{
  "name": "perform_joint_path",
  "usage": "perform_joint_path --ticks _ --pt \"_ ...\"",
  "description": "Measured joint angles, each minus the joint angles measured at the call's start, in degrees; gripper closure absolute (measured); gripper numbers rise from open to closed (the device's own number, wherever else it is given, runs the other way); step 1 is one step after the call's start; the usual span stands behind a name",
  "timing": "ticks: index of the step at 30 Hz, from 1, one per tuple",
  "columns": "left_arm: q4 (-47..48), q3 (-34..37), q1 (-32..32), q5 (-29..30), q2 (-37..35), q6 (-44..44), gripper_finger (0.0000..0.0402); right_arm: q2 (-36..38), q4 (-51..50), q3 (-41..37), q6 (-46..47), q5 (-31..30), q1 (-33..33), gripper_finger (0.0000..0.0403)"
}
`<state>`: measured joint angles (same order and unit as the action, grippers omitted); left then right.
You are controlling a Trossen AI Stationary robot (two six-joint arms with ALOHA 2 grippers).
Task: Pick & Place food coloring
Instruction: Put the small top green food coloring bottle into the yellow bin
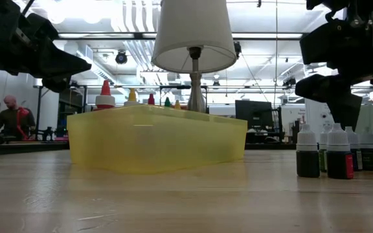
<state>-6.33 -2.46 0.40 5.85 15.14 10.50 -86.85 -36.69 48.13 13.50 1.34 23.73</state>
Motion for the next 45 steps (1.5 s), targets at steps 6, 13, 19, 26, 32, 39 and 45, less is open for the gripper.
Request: perform_joint_path --ticks 6,13,19,26,32,39,45 --pt "-0.02 0.0 0.0 0.02 0.01 -0.02 0.0401 0.0 0.11 0.02 0.0 0.02 0.0 0.0214" --pt "-0.02 0.0 0.0 0.02 0.0 -0.01 0.0401 0.0 0.88 -0.66 -0.13 0.04 -0.17 0.0267" --pt "0.0 0.0 0.0 0.02 0.02 0.0 0.0401 0.0 1.36 -1.1 -0.2 0.17 -0.17 0.0324" --pt "-0.02 0.0 0.0 0.0 0.0 -0.02 0.0401 0.11 1.53 -1.2 -0.4 0.15 -0.15 0.0361" --pt "0.0 0.0 0.0 0.01 0.0 -0.01 0.0401 0.13 -2.58 1.02 -0.42 0.67 -1.22 0.0356" --pt "-0.01 0.0 0.0 0.01 0.01 -0.02 0.0401 0.26 -10.63 7.1 -0.71 0.63 -4.18 0.0356" --pt "-0.02 0.0 0.0 0.02 0.02 0.0 0.0401 -0.73 -15.43 14.53 -4.72 0.36 -6.37 0.0355"
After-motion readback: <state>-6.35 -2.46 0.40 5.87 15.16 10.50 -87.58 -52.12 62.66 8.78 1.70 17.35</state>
